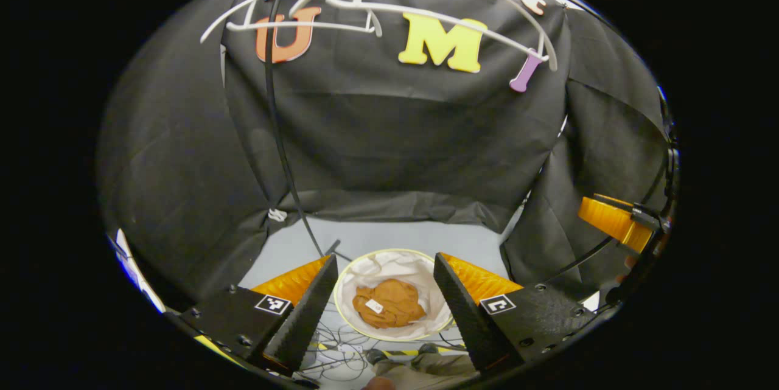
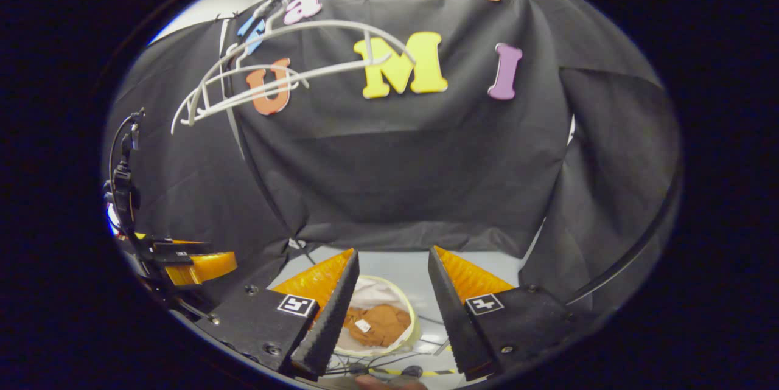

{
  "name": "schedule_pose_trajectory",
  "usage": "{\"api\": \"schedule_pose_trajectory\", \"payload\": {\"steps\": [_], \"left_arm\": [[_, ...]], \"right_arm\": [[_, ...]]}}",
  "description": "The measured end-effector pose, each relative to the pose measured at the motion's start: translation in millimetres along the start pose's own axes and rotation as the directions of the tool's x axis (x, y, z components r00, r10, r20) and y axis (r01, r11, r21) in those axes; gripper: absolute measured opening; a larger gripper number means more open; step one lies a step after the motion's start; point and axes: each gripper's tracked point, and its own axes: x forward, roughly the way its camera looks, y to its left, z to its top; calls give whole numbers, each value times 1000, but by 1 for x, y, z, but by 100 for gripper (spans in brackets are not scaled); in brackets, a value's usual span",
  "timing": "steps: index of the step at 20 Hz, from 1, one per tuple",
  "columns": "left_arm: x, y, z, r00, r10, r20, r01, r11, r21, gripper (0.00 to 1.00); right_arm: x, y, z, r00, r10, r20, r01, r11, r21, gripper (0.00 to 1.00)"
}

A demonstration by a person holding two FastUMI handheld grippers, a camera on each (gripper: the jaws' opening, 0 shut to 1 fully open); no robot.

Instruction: Grasp the clothes on the hanger with both hands and then place them into the laundry hamper below.

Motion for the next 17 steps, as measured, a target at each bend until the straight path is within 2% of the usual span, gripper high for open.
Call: {"api": "schedule_pose_trajectory", "payload": {"steps": [1, 3, 4, 6, 7, 8, 9, 13, 17], "left_arm": [[-7, 0, 12, 999, 6, 31, -6, 1000, 7, 100], [-25, -6, 38, 994, 7, 105, -8, 1000, 9, 100], [-34, -8, 51, 990, 6, 139, -7, 1000, 9, 97], [-52, -9, 69, 981, -10, 196, 5, 1000, 27, 97], [-62, -9, 78, 974, -18, 224, 10, 999, 35, 100], [-72, -10, 91, 967, -20, 254, 12, 999, 33, 97], [-80, -10, 103, 959, -23, 284, 14, 999, 31, 100], [-117, -4, 140, 910, -8, 415, -20, 998, 63, 98], [-151, 4, 164, 845, 11, 535, -68, 994, 87, 92]], "right_arm": [[-11, -2, 11, 999, -7, 40, 8, 1000, -7, 76], [-30, 2, 38, 993, -9, 120, 11, 1000, -16, 76], [-42, 2, 55, 987, -8, 161, 11, 1000, -19, 76], [-59, 7, 87, 971, 2, 238, 3, 1000, -21, 76], [-69, 7, 96, 963, 19, 270, -12, 1000, -26, 76], [-78, 11, 107, 952, 35, 304, -25, 999, -34, 76], [-87, 9, 116, 939, 41, 341, -29, 999, -40, 76], [-120, 13, 157, 882, 35, 470, -10, 998, -56, 77], [-150, 23, 184, 827, 68, 558, -37, 997, -66, 76]]}}
